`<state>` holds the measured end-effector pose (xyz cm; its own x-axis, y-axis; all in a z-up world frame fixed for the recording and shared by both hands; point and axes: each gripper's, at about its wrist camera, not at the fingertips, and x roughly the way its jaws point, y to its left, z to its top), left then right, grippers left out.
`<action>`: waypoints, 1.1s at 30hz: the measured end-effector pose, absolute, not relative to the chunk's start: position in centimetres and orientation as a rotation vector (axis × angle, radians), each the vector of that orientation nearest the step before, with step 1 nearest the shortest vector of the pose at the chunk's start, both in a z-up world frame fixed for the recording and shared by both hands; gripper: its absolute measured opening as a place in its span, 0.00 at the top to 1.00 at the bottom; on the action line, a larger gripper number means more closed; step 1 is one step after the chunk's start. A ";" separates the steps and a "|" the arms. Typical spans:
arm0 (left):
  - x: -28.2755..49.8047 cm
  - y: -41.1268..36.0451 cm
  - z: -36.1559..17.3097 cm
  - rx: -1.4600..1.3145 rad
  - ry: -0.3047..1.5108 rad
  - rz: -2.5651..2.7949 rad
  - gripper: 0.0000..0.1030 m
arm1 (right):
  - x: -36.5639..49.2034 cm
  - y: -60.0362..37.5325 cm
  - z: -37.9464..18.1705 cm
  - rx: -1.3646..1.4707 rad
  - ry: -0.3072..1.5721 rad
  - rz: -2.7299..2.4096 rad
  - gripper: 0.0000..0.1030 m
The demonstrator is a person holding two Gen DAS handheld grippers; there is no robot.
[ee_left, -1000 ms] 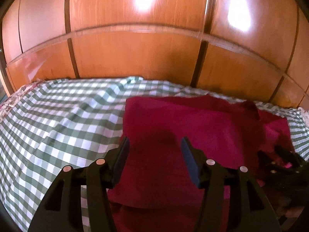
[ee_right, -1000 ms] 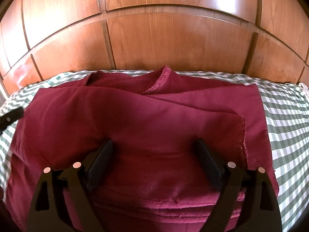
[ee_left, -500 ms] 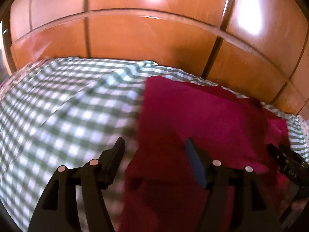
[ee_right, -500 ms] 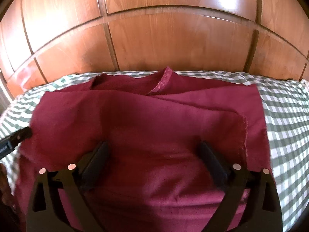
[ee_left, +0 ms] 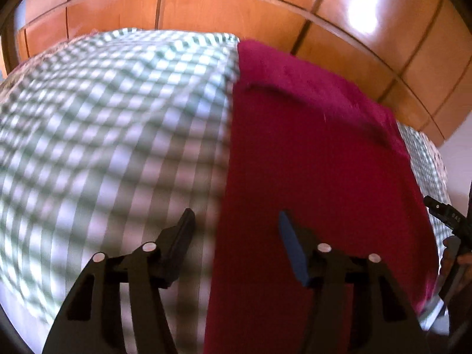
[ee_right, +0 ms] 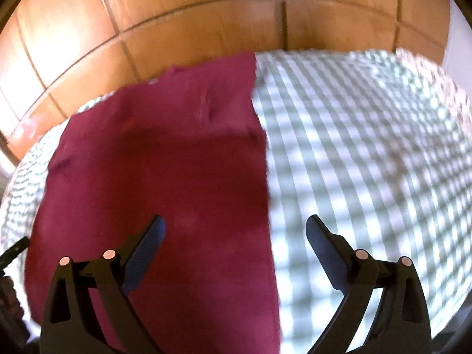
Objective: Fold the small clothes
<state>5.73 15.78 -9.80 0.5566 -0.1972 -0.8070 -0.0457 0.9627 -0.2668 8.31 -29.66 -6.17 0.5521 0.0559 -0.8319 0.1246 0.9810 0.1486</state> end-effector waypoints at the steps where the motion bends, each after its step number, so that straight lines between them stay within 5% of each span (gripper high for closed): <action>1: 4.4 15.8 -9.9 -0.273 0.985 -0.099 0.47 | 7.2 -29.9 -6.4 0.223 1.007 -0.026 0.18; 11: -2.5 15.4 -9.6 -0.228 1.074 -0.324 0.77 | -2.8 -28.4 -7.3 0.269 1.151 0.120 0.63; 13: -2.9 15.2 -9.3 -0.202 1.075 -0.353 0.88 | -3.2 -28.5 -7.3 0.263 1.166 0.138 0.82; 15: -2.8 15.5 -8.8 -0.213 1.067 -0.351 0.92 | -2.9 -28.3 -6.9 0.257 1.168 0.152 0.90; 23: 2.2 17.6 -4.7 -0.476 0.946 -0.368 0.97 | 1.3 -29.6 -1.6 0.400 0.967 0.235 0.91; 30: 12.1 17.5 -3.1 -0.580 0.918 -0.318 0.96 | 9.4 -31.5 -2.1 0.465 0.940 0.130 0.91; 33: 16.6 17.5 -3.3 -0.581 0.927 -0.265 0.80 | 12.9 -32.4 -3.4 0.492 0.948 0.097 0.91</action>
<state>16.56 17.49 -3.30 0.5823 -0.4544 -0.6742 -0.0298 0.8168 -0.5762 12.93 -32.42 -3.40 0.5877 0.2913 -0.7548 0.1318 0.8860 0.4446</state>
